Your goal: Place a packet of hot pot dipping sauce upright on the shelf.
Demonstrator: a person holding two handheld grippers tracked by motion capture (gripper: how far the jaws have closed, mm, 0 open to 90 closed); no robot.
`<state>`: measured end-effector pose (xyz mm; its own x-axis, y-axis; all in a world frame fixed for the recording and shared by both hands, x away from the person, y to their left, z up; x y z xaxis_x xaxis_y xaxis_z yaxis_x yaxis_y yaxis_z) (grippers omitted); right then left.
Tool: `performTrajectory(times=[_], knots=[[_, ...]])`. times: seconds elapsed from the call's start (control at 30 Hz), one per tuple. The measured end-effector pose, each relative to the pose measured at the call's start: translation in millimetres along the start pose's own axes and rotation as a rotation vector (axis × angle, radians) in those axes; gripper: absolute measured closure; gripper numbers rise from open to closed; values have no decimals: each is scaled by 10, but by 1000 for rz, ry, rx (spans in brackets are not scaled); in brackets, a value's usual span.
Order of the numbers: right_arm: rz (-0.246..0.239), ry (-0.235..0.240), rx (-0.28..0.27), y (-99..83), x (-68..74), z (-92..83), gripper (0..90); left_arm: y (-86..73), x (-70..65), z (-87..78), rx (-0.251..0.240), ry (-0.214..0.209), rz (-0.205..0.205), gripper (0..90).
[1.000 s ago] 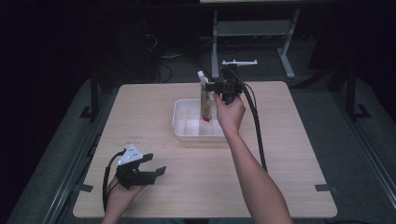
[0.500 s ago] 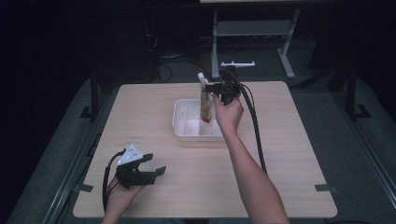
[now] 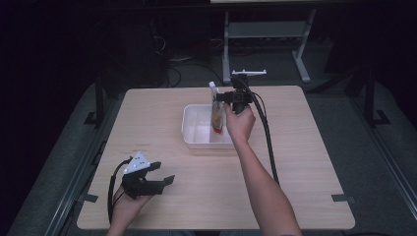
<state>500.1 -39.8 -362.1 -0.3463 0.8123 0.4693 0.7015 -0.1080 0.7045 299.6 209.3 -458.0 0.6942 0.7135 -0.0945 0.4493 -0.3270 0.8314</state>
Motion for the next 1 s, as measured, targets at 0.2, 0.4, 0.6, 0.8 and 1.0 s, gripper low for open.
performTrajectory(times=[0.2,0.4,0.6,0.8,1.0], knots=[[3,-10,9,-37,-25,30,875,0,1,1,1,0,1,257],[13,-9,14,-105,-53,61,874,-5,-6,10,5,-2,2,257],[19,-10,18,-150,-57,88,872,-4,-3,10,2,-2,-2,257],[20,-16,27,-205,-84,115,869,-10,3,14,5,-4,-3,257],[23,-14,22,-262,-112,99,862,-12,5,19,7,-3,-2,256]])
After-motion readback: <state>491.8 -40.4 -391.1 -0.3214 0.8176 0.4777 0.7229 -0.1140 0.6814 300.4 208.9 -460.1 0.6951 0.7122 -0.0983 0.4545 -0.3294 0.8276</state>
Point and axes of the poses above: each handheld gripper's, and its own axes: z roughly forward along the jaws, y roughly out of its top, x roughly to its left, the point moved 6 cm from there along z, roughly forward along the jaws, and after that the axes turned 2 degrees about -x, right-handed, at the moved point
